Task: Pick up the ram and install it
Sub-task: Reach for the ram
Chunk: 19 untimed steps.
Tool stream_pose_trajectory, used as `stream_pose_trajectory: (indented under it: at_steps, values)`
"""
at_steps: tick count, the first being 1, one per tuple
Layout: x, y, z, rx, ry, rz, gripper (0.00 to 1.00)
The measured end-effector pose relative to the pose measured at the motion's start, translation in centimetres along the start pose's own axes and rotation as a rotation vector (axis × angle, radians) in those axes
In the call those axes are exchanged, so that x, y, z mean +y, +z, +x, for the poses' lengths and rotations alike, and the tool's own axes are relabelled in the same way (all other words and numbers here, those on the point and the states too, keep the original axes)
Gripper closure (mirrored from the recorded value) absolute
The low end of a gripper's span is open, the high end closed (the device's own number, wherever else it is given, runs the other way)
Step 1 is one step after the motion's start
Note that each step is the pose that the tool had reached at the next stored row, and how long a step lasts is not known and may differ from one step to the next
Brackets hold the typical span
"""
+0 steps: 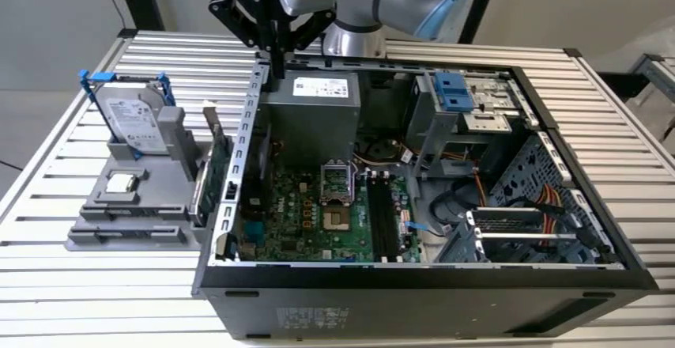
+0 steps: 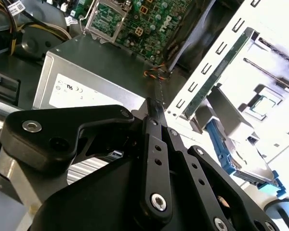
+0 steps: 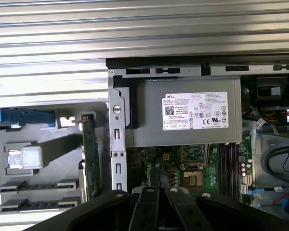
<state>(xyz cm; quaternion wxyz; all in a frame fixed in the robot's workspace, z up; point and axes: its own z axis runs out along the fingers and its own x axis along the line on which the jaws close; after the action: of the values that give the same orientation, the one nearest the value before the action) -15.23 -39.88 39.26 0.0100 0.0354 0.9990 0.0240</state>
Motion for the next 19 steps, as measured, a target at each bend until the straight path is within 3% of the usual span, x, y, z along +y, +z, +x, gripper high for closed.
stream_pose_trajectory:
  at_steps: [19]
  values:
    - [-0.10, -0.04, 1.48, 0.0001, 0.000, 0.0001, 1.00]
